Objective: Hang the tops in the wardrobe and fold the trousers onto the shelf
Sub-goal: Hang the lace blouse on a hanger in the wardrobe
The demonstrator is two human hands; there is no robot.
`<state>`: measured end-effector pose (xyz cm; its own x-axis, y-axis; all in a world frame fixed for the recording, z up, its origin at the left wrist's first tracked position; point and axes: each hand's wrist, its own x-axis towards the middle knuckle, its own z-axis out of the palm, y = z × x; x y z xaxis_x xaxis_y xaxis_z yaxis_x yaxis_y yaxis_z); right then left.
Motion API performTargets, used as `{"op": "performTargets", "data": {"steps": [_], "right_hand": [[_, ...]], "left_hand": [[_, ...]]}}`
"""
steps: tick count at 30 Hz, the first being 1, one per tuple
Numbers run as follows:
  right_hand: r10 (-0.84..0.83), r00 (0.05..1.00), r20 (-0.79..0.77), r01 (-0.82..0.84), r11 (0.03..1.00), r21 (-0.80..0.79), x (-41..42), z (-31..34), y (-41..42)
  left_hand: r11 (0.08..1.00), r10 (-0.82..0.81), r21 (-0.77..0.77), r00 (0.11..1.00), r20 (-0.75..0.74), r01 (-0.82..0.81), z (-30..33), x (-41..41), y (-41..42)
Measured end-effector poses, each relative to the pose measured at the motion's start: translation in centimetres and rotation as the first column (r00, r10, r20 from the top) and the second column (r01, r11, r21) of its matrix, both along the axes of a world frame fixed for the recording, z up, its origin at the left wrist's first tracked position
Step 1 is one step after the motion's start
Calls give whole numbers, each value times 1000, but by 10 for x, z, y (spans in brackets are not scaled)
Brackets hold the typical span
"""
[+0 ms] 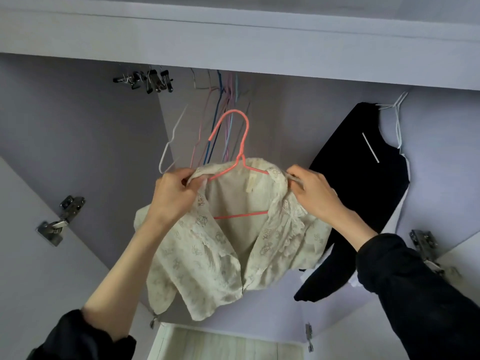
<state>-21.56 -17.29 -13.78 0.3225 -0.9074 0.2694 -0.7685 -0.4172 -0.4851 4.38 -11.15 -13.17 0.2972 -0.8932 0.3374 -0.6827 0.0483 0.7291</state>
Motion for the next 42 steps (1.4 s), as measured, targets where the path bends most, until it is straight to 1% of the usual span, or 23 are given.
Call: {"op": "performTargets", "data": {"steps": [3, 4, 5, 7, 9, 11, 12, 14, 16, 17, 18, 20, 22, 23, 26, 29, 30, 31, 34, 36, 38, 40, 42], "right_hand": [[-42, 993, 109, 48, 997, -56, -17, -14, 2], [-47, 991, 125, 55, 996, -66, -21, -16, 3], [-42, 991, 124, 52, 996, -77, -23, -17, 4], [-14, 993, 121, 25, 995, -94, -19, -18, 5], [-5, 991, 137, 19, 995, -101, -14, -18, 5], [-14, 986, 164, 29, 995, -93, -16, -18, 3], [-21, 983, 181, 37, 996, -85, -19, -18, 2], [-31, 976, 217, 49, 996, -78, -25, -16, 1], [-35, 969, 243, 52, 997, -63, -28, -14, 1], [-30, 969, 245, 46, 997, -58, -28, -14, 2], [-22, 970, 242, 37, 998, -59, -27, -14, 3], [-9, 974, 228, 23, 998, -60, -27, -13, 5], [1, 977, 212, 14, 998, -65, -28, -12, 8], [4, 980, 199, 10, 997, -70, -31, -11, 8], [-20, 993, 113, 26, 998, -59, -45, -15, 5], [-43, 999, 6, 44, 999, -26, -58, -21, 5], [-39, 999, -5, 39, 999, -24, -59, -20, 6], [-26, 1000, 9, 26, 999, -22, -58, -17, 7], [26, 993, 116, -27, 1000, 12, -51, -7, 8], [21, 985, 172, -31, 998, 55, -48, -5, 8], [2, 971, 240, -24, 996, 89, -46, -7, 10], [10, 964, 266, -34, 996, 88, -42, -10, 13], [30, 964, 265, -53, 995, 80, -38, -11, 15]], "left_hand": [[972, 235, -9, 966, 110, -236, 1, 14, 4], [961, 275, -24, 950, 147, -275, 1, 16, 6], [961, 278, -40, 946, 165, -275, 1, 15, 5], [977, 211, -59, 960, 185, -204, -2, 2, 3], [996, 88, -45, 976, 201, -81, -4, -12, 1], [999, -39, -17, 983, 182, 43, -5, -12, 1], [995, -78, -36, 973, 216, 88, -4, -7, 1], [988, -92, -81, 924, 372, 131, -4, 6, -2], [981, -137, -56, 860, 491, 188, -6, 14, -8], [972, -187, -34, 846, 499, 235, -8, 15, -12], [968, -213, -20, 856, 472, 252, -9, 14, -15], [973, -212, -4, 907, 364, 229, -8, 9, -15], [979, -187, -34, 946, 265, 203, -9, 7, -14], [980, -169, -60, 955, 245, 189, -8, 7, -13], [980, -128, -117, 961, 246, 160, -2, 5, -12], [978, -140, -112, 955, 263, 175, 0, 5, -13], [977, -152, -104, 952, 265, 185, -1, 4, -14], [976, -159, -101, 952, 261, 191, -2, 4, -14], [978, -155, -104, 963, 220, 181, -4, 3, -15], [977, -169, -92, 964, 205, 191, -5, 1, -14], [970, -199, -91, 954, 226, 224, -4, -5, -13], [960, -229, -105, 942, 247, 261, -2, -13, -15], [953, -243, -121, 941, 236, 277, 0, -19, -17]]}}
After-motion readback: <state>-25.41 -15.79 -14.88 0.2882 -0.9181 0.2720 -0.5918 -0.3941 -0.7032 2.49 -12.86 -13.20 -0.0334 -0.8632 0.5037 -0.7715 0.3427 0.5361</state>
